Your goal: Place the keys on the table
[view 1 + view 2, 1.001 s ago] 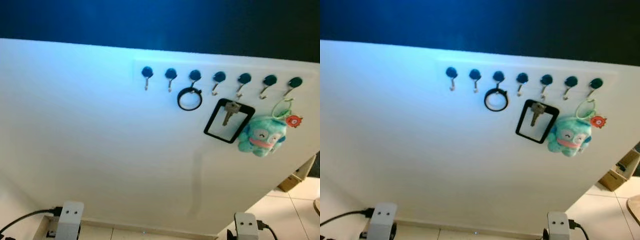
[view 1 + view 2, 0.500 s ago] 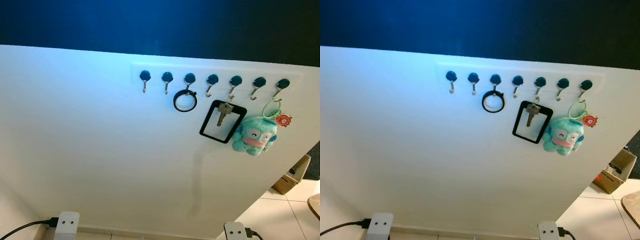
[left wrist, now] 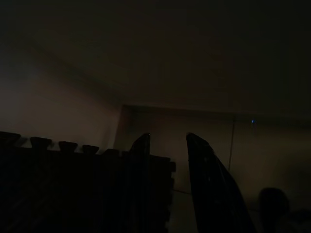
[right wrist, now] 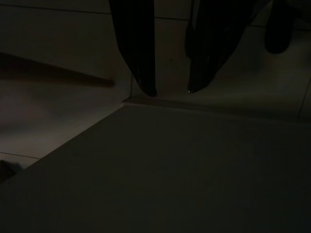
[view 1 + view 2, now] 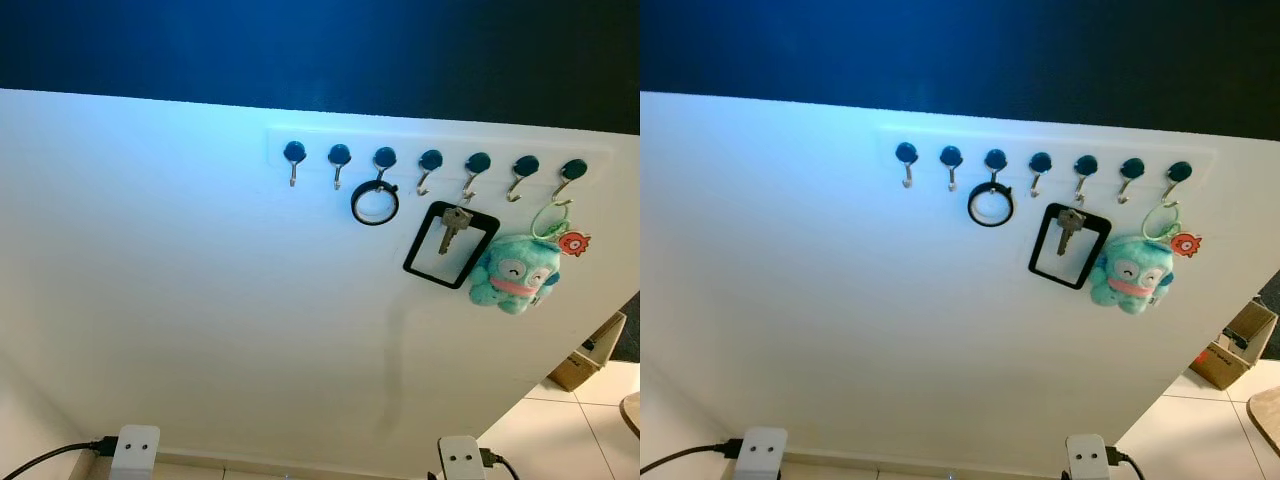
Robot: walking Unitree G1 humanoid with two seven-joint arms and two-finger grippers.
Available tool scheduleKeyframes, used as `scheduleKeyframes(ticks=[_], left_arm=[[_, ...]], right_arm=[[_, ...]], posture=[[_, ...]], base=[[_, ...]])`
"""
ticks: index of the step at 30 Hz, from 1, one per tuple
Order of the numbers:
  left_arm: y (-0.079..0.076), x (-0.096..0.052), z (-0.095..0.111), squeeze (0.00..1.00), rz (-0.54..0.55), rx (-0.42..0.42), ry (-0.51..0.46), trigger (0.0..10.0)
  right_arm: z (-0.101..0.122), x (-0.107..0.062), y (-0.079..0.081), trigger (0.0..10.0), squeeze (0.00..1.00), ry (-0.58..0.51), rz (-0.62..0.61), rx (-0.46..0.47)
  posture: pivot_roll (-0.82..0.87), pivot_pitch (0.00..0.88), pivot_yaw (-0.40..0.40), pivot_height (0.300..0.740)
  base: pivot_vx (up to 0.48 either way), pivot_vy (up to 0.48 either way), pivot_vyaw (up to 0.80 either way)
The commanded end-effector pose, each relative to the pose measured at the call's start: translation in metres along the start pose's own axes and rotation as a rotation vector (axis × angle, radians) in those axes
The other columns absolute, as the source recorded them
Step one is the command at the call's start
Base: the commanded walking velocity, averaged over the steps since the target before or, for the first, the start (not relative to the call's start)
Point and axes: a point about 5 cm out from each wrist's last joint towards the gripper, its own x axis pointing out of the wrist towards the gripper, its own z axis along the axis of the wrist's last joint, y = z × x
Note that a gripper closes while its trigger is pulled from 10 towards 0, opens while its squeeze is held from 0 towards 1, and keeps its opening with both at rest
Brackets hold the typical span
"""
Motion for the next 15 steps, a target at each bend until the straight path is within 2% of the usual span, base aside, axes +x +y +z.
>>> scheduleKeyframes(ticks=[1, 3, 6, 15], left_arm=[[-0.0071, -0.0037, -0.007, 0.0, -0.019, -0.005, 0.02, 10.0], [-0.0084, -0.0038, -0.007, 0.0, -0.024, -0.006, 0.017, 10.0], [-0.0091, -0.0038, -0.0075, 0.0, -0.027, -0.005, 0.015, 10.0], [-0.0101, -0.004, -0.0093, 0.0, -0.03, -0.004, 0.013, 10.0]], right_arm=[[-0.0057, -0.0026, -0.0014, 10.0, 0.0, 0.017, -0.006, 0.008], [-0.0054, -0.0024, -0.0003, 10.0, 0.0, 0.015, -0.003, 0.008], [-0.0055, -0.0022, 0.0007, 10.0, 0.0, 0.014, 0.0, 0.008], [-0.0053, -0.0019, 0.004, 10.0, 0.0, 0.011, 0.013, 0.006]], posture=[[0.05, 0.128, -0.014, 0.74], [0.05, 0.128, -0.015, 0.74], [0.05, 0.128, -0.015, 0.74], [0.06, 0.131, -0.016, 0.74]], base=[[0.0, 0.0, 0.0], [0.0, 0.0, 0.0], [-0.262, 0.0, 0.0], [-0.355, 0.0, 0.0]])
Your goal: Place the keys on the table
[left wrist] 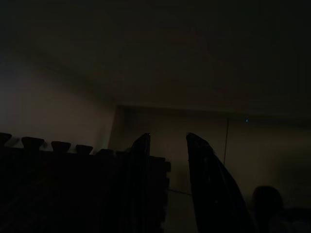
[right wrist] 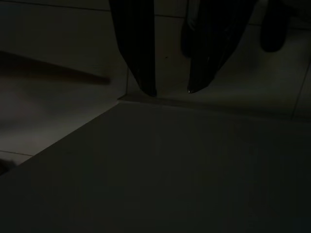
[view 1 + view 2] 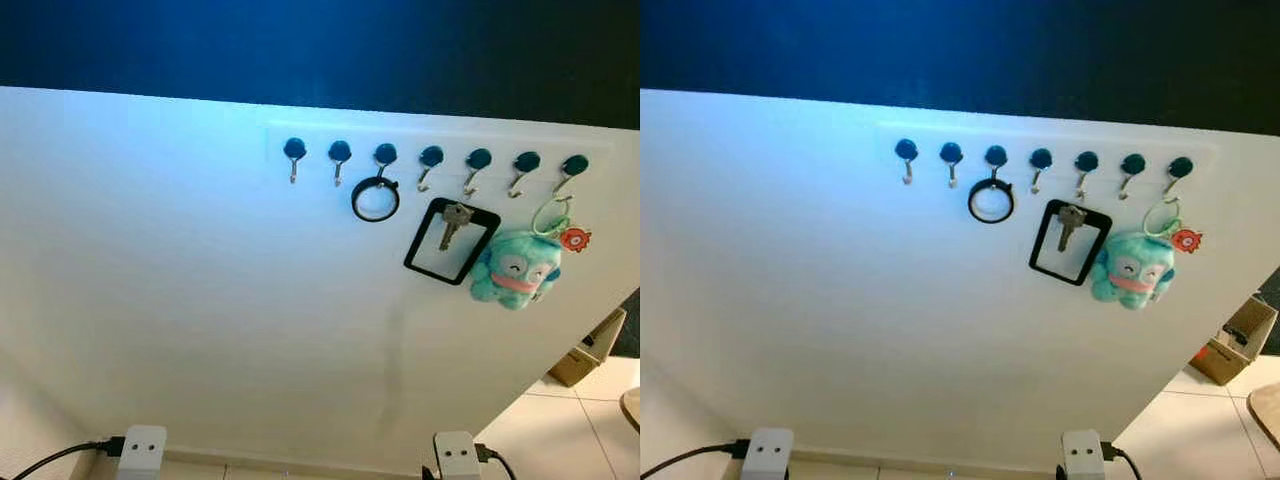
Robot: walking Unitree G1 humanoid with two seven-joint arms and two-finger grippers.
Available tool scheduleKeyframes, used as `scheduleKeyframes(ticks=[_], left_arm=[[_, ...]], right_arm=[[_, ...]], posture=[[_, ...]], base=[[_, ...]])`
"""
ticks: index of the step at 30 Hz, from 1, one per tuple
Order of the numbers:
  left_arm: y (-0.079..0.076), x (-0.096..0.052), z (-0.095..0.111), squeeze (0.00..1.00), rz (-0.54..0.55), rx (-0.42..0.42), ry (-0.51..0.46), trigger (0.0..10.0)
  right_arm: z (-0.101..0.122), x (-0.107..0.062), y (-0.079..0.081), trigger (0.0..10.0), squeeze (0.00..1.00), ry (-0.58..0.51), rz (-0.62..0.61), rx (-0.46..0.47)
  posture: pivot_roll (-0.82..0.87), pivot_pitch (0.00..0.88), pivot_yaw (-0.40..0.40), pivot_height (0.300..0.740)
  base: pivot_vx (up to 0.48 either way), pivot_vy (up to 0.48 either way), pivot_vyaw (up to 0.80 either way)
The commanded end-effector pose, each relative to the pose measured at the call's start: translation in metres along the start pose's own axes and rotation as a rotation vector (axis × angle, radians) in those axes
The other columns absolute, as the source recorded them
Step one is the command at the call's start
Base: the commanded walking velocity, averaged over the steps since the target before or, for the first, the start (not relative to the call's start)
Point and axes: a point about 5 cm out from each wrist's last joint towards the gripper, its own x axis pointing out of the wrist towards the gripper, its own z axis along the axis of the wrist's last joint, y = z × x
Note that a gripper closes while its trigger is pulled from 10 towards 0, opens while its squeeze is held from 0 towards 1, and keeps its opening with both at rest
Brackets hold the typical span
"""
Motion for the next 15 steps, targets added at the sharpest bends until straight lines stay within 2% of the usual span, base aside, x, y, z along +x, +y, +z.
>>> scheduleKeyframes(ticks=[1, 15], left_arm=[[-0.005, -0.0052, -0.0104, 0.0, -0.015, 0.009, 0.03, 10.0], [-0.0059, -0.0043, -0.0122, 0.0, -0.019, 0.012, 0.032, 10.0]], right_arm=[[-0.0092, -0.0044, -0.0002, 10.0, 0.0, 0.03, -0.002, 0.007], [-0.0099, -0.0043, 0.0014, 10.0, 0.0, 0.034, 0.002, 0.004]], posture=[[0.06, 0.131, -0.016, 0.74], [0.06, 0.131, -0.015, 0.74]], base=[[-0.379, 0.0, 0.0], [-0.379, 0.0, 0.0]])
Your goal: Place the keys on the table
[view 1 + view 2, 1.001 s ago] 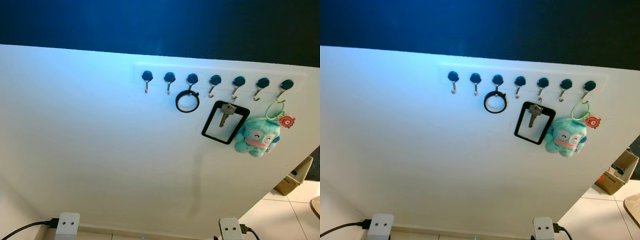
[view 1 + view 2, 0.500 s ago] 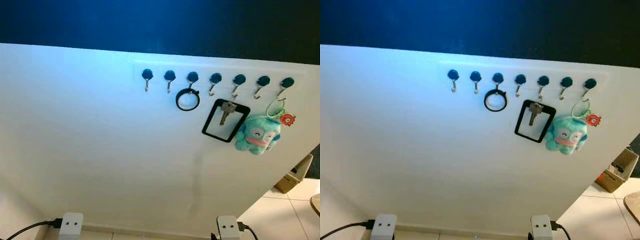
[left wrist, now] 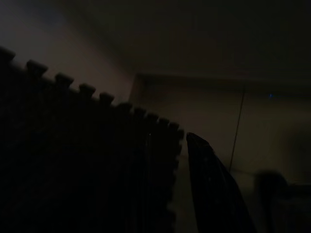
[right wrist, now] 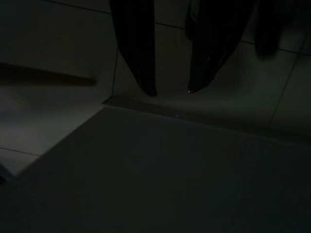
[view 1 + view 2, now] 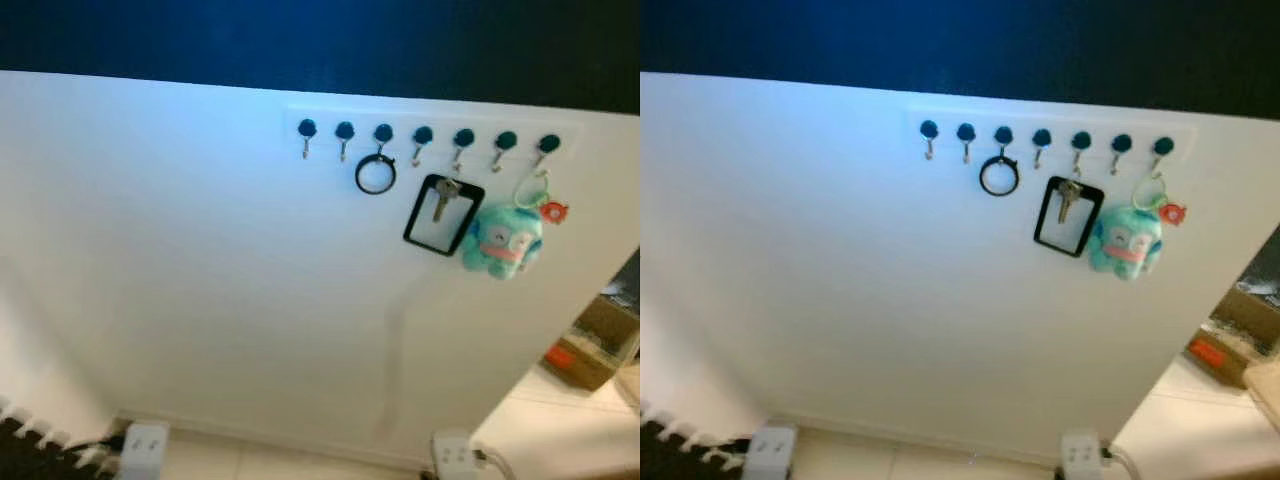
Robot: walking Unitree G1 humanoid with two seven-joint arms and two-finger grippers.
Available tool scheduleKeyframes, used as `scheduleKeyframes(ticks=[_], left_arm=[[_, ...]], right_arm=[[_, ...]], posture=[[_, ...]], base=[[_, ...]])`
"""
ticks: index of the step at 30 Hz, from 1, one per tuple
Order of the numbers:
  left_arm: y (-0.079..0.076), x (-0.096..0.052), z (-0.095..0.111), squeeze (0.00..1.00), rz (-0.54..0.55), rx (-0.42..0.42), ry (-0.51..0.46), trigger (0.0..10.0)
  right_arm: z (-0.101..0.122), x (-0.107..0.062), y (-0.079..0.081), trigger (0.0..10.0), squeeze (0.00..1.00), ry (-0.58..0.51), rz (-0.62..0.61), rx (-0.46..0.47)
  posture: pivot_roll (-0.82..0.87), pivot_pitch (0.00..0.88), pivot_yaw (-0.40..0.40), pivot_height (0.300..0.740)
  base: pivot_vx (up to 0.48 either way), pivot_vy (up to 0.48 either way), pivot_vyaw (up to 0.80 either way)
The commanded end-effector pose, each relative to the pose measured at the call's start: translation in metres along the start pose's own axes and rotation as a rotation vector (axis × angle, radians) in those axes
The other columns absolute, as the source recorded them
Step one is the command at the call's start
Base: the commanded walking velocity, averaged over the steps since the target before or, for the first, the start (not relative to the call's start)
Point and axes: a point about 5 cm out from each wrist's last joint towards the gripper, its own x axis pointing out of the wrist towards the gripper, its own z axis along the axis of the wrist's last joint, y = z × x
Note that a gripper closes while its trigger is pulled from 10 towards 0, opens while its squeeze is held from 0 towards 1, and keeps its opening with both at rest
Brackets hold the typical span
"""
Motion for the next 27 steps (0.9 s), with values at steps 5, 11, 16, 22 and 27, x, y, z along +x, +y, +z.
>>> scheduleKeyframes(ticks=[5, 11, 16, 22, 27], left_arm=[[-0.0024, 0.0002, -0.0005, 0.0, -0.006, 0.004, -0.001, 10.0], [-0.0026, 0.001, -0.0001, 0.0, -0.008, 0.004, -0.003, 10.0], [-0.003, 0.0014, 0.0001, 0.0, -0.009, 0.004, -0.004, 10.0], [-0.0046, 0.0021, 0.0005, 0.0, -0.017, 0.008, -0.007, 10.0], [-0.0067, 0.0025, 0.0012, 0.0, -0.031, 0.006, -0.015, 10.0]], right_arm=[[-0.0095, -0.0048, 0.0033, 10.0, 0.0, 0.032, 0.007, 0.001], [-0.0092, -0.0043, 0.0035, 10.0, 0.0, 0.033, 0.007, 0.0], [-0.0088, -0.0039, 0.0038, 10.0, 0.0, 0.033, 0.008, -0.001], [-0.0073, -0.0028, 0.0044, 10.0, 0.0, 0.031, 0.013, -0.004], [-0.0058, -0.0016, 0.0046, 10.0, 0.0, 0.029, 0.015, -0.007]], posture=[[0.06, 0.132, -0.015, 0.74], [0.06, 0.13, -0.015, 0.74], [0.06, 0.128, -0.016, 0.74], [0.06, 0.122, -0.017, 0.74], [0.06, 0.119, -0.017, 0.74]], base=[[-0.316, 0.0, 0.0], [0.0, 0.0, 0.0], [0.0, 0.0, 0.0], [0.0, 0.0, 0.0], [0.0, 0.0, 0.0]])
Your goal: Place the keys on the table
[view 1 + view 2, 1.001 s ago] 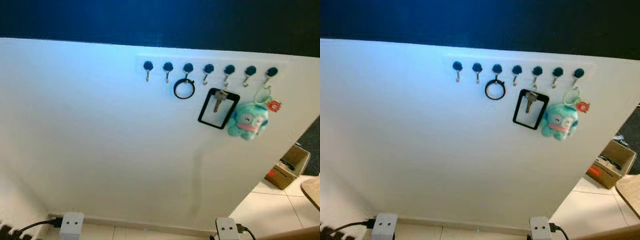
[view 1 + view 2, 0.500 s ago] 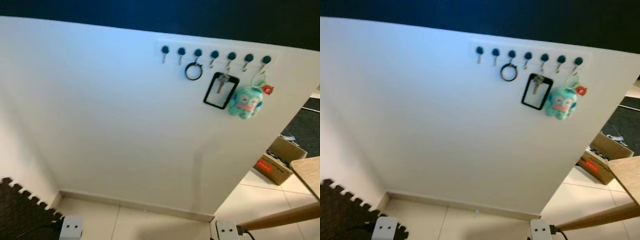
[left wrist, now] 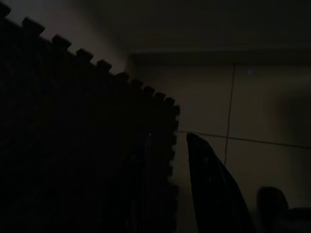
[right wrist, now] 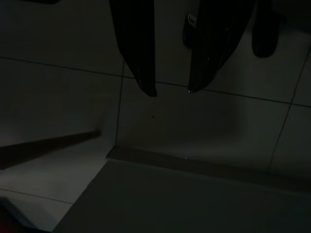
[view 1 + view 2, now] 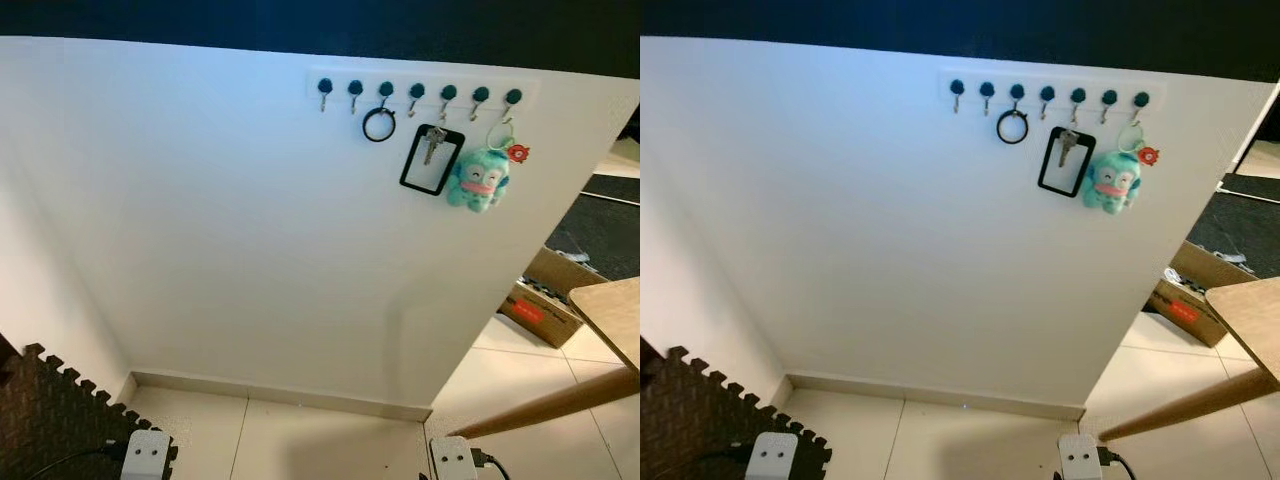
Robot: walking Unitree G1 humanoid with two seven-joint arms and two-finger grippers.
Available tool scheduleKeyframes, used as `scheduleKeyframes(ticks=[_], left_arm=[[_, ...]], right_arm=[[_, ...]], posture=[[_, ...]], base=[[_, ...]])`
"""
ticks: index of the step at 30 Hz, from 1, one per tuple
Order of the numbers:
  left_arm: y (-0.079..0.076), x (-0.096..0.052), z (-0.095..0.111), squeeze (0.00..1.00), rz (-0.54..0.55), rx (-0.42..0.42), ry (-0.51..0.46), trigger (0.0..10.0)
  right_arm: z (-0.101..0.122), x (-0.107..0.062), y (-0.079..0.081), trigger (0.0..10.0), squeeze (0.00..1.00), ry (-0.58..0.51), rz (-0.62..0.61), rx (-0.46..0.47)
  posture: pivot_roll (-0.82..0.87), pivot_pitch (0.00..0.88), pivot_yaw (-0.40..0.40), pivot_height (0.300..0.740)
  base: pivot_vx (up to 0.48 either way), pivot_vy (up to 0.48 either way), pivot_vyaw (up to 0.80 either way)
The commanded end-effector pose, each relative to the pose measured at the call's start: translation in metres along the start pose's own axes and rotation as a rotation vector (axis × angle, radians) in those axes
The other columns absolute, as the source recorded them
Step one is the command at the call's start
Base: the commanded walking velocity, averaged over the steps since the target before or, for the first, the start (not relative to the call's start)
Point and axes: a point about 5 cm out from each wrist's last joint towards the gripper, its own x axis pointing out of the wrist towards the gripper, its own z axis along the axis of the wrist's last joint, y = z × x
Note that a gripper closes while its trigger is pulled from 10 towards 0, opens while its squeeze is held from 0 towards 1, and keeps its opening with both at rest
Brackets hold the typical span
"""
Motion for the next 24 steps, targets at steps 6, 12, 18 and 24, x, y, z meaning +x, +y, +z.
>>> scheduleKeyframes(ticks=[6, 12, 18, 24], left_arm=[[-0.007, -0.0044, -0.0082, 0.0, -0.028, 0.008, 0.022, 10.0], [-0.0081, -0.0034, -0.0065, 0.0, -0.041, 0.033, 0.013, 10.0], [-0.0089, -0.0029, -0.006, 0.0, -0.048, 0.039, 0.01, 10.0], [-0.0089, -0.002, -0.0051, 0.0, -0.053, 0.044, 0.008, 10.0]], right_arm=[[-0.0024, -0.0007, -0.0003, 10.0, 0.0, 0.012, -0.001, 0.0], [-0.0015, -0.0001, 0.0001, 10.0, 0.0, 0.01, 0.002, -0.001], [-0.0018, -0.0002, 0.0006, 10.0, 0.0, 0.011, 0.003, 0.0], [-0.0031, -0.0008, 0.0015, 10.0, 0.0, 0.016, 0.004, 0.001]], posture=[[0.06, 0.115, -0.016, 0.74], [0.06, 0.113, -0.016, 0.74], [0.06, 0.115, -0.016, 0.74], [0.06, 0.117, -0.015, 0.74]], base=[[0.0, 0.0, 0.0], [0.0, 0.0, 0.0], [0.0, -0.11, 0.0], [0.0, -0.46, 0.0]])
